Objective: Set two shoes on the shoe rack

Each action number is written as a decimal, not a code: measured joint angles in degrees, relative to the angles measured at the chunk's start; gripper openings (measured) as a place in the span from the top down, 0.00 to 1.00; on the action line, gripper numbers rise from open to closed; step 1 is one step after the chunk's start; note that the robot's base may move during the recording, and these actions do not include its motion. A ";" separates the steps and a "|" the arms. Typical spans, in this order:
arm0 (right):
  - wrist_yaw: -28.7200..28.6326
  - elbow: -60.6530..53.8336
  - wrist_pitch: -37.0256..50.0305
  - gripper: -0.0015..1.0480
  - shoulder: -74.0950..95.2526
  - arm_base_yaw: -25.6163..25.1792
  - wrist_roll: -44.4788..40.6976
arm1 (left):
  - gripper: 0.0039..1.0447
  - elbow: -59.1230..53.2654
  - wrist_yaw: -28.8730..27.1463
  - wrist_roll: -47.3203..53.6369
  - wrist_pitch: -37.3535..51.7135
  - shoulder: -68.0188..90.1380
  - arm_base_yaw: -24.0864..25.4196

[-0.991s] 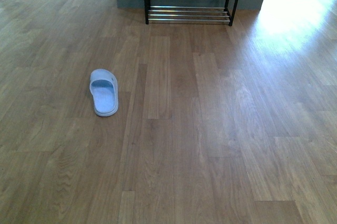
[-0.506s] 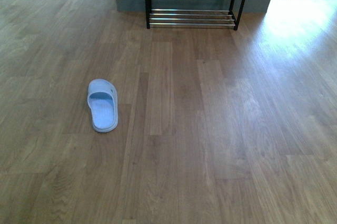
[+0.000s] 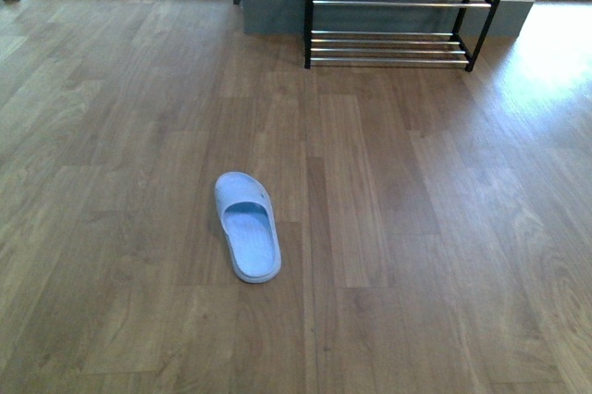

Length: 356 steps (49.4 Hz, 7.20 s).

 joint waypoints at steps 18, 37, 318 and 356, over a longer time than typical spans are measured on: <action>-0.11 0.00 0.00 0.09 0.00 0.00 0.00 | 0.98 0.00 0.00 0.00 0.00 0.00 -0.02; -0.28 0.00 0.00 0.09 0.00 0.00 0.00 | 0.98 0.00 -0.17 0.00 0.00 0.00 -0.04; -13.35 15.91 26.77 0.98 53.81 -17.84 -29.73 | 0.98 0.04 0.00 0.37 0.00 0.00 -0.09; -13.18 15.93 26.75 0.98 53.70 -17.97 -29.77 | 0.98 0.07 -0.02 0.37 0.00 -0.07 -0.04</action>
